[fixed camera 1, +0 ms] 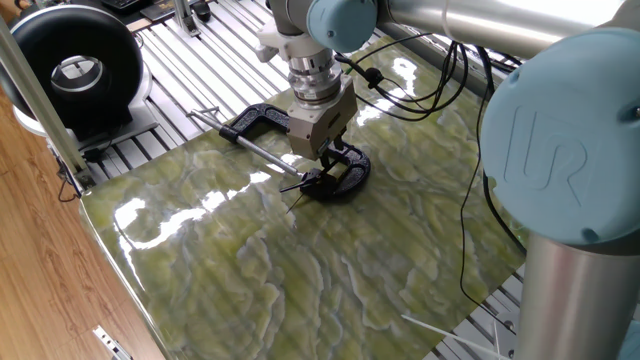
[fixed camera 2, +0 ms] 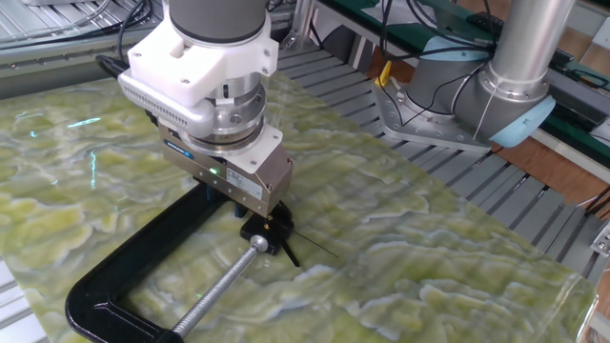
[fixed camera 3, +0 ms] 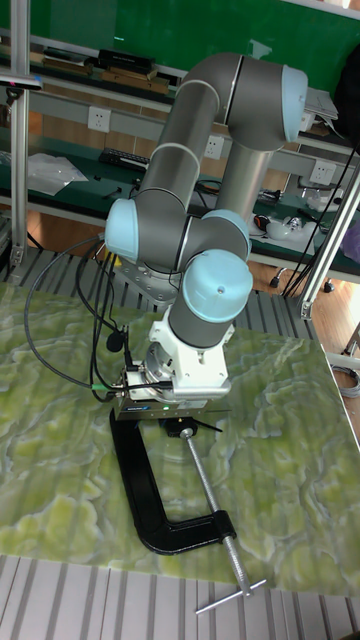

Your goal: Turn the hands of a clock

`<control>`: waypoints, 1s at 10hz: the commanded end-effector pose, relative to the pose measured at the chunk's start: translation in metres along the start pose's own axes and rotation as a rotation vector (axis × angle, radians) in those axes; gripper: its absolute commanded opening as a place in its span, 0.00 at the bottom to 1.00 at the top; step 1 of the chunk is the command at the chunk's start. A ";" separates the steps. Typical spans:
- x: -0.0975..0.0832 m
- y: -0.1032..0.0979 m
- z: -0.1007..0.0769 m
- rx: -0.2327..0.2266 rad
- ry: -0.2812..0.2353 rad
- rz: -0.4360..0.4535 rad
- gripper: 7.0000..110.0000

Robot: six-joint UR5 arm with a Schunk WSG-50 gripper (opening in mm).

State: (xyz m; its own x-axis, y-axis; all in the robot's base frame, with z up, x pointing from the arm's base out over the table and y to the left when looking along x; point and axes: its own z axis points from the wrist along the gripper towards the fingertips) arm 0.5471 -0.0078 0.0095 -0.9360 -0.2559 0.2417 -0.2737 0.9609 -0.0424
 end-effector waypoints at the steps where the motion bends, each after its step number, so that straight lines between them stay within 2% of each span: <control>1: -0.011 0.009 -0.010 -0.017 -0.009 0.008 0.36; 4: -0.029 0.022 -0.023 -0.011 -0.019 0.010 0.36; 5: -0.036 0.026 -0.025 -0.018 -0.038 0.008 0.36; 6: -0.044 0.034 -0.028 -0.044 -0.068 0.009 0.36; 8: -0.059 0.047 -0.037 -0.068 -0.111 0.010 0.36; 10: -0.072 0.067 -0.047 -0.125 -0.159 0.033 0.36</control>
State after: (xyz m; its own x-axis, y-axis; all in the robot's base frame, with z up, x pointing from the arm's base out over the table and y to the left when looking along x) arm 0.5924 0.0520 0.0268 -0.9581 -0.2478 0.1438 -0.2482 0.9686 0.0151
